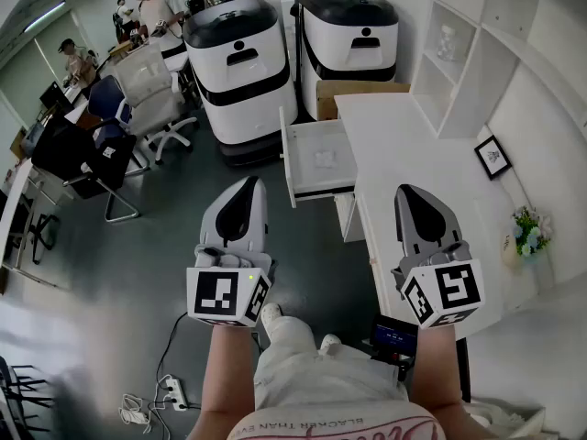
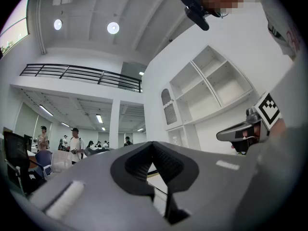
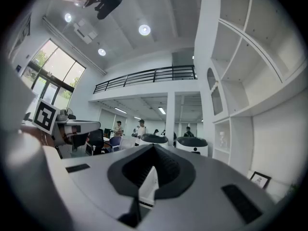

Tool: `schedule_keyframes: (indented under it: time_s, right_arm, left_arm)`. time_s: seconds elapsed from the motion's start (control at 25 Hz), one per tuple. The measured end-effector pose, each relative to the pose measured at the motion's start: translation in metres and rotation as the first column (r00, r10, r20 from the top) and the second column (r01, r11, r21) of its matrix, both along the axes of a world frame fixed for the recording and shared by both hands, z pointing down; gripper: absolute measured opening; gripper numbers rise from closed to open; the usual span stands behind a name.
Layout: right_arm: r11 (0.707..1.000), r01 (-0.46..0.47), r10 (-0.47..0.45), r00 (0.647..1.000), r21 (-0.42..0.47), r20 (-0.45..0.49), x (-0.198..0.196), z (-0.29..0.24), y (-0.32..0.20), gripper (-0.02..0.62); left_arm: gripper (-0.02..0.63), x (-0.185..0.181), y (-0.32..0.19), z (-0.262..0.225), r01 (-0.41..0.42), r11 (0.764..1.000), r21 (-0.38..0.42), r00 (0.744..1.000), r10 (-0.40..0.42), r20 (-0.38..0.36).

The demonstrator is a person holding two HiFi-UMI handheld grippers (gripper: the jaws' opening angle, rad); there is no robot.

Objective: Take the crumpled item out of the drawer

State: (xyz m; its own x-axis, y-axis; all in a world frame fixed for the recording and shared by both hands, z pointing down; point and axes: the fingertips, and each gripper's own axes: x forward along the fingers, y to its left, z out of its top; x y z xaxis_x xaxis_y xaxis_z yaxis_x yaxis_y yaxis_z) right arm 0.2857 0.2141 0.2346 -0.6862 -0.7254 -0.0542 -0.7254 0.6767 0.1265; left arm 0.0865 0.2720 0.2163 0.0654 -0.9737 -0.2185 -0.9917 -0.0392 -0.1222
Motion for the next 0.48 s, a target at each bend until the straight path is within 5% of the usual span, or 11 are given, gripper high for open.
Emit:
schedule_keyframes:
  time_s: [0.48]
  right_arm:
    - [0.999, -0.01, 0.009, 0.999, -0.031, -0.038, -0.044, 0.014, -0.03, 0.006]
  left_arm:
    - [0.011, -0.047, -0.038, 0.014, -0.021, 1.0, -0.014, 0.999, 0.02, -0.039]
